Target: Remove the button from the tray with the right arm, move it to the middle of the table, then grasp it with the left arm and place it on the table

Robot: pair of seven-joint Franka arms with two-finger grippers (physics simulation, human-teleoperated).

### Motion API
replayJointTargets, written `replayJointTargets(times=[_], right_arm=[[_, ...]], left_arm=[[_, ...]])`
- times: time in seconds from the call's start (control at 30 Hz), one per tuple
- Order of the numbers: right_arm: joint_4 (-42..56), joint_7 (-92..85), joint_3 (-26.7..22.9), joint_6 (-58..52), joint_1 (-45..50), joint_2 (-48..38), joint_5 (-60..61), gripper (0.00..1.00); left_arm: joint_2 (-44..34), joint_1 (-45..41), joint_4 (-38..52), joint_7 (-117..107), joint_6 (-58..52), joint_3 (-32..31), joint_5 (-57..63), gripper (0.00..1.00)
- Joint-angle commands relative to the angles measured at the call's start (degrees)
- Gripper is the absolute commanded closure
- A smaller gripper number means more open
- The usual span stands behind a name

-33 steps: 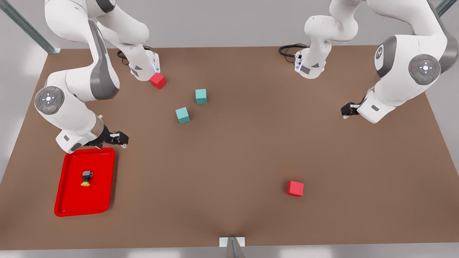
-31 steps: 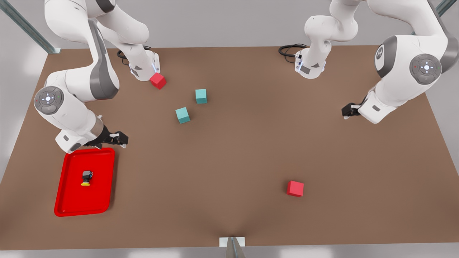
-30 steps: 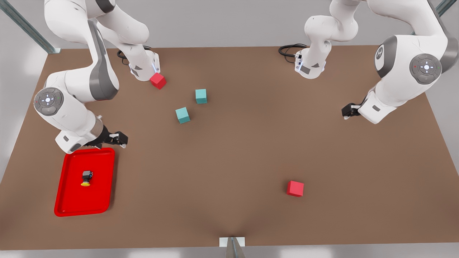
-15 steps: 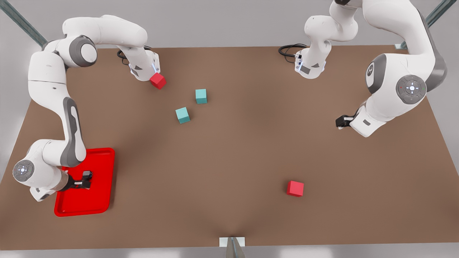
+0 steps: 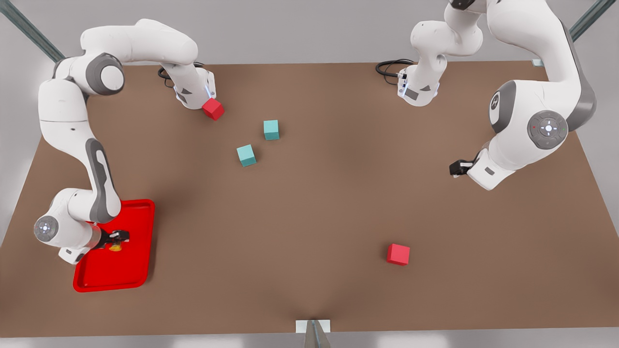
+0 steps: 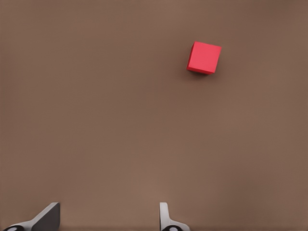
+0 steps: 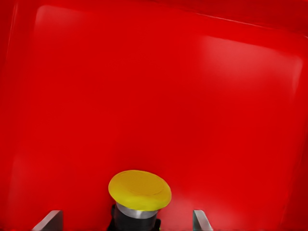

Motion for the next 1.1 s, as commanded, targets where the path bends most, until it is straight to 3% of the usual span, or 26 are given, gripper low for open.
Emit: replayJointTargets(times=[0.0,0.13,0.33,0.37,0.4,0.43,0.47,0.77,1.07], right_arm=[[-1.61,-2.32,0.04,-0.04,-0.43,-0.63,-0.29,0.0],[-1.87,9.99,-0.05,0.32,-1.66,-0.37,-0.56,0.0],[-4.59,14.13,-0.05,-0.21,-2.1,-0.63,-1.17,0.0],[-4.68,14.21,-0.05,-0.3,-2.18,-0.63,-1.17,0.09],[-4.59,13.77,0.04,-2.31,-2.18,-1.16,-1.17,0.39],[-4.59,13.51,0.22,-4.51,-2.18,-1.95,-1.17,0.52],[-4.51,13.42,0.22,-4.96,-2.01,-2.65,-1.17,0.54],[-4.24,10.96,0.74,-3.9,-1.83,-2.74,-4.25,0.61],[-0.64,13.15,13.66,-14.54,0.45,-10.39,-3.9,0.61]], left_arm=[[-0.02,0.0,0.03,-0.31,-0.07,0.01,0.04,0.0],[0.15,0.0,0.03,-0.31,-0.07,0.01,0.04,0.0],[0.15,0.0,0.03,-0.23,-0.07,0.01,0.04,0.0],[0.15,0.0,0.03,-0.23,0.02,0.01,0.04,0.0],[0.24,0.0,0.03,-0.23,0.02,0.01,0.04,0.0],[0.16,0.0,0.03,-0.23,0.02,0.01,0.04,0.0],[0.24,0.0,0.03,-0.23,0.02,0.01,0.04,0.0],[0.15,0.0,0.03,-0.31,-0.33,0.01,0.04,0.0],[0.15,-0.09,0.03,-0.31,-0.33,0.01,0.04,0.0]])
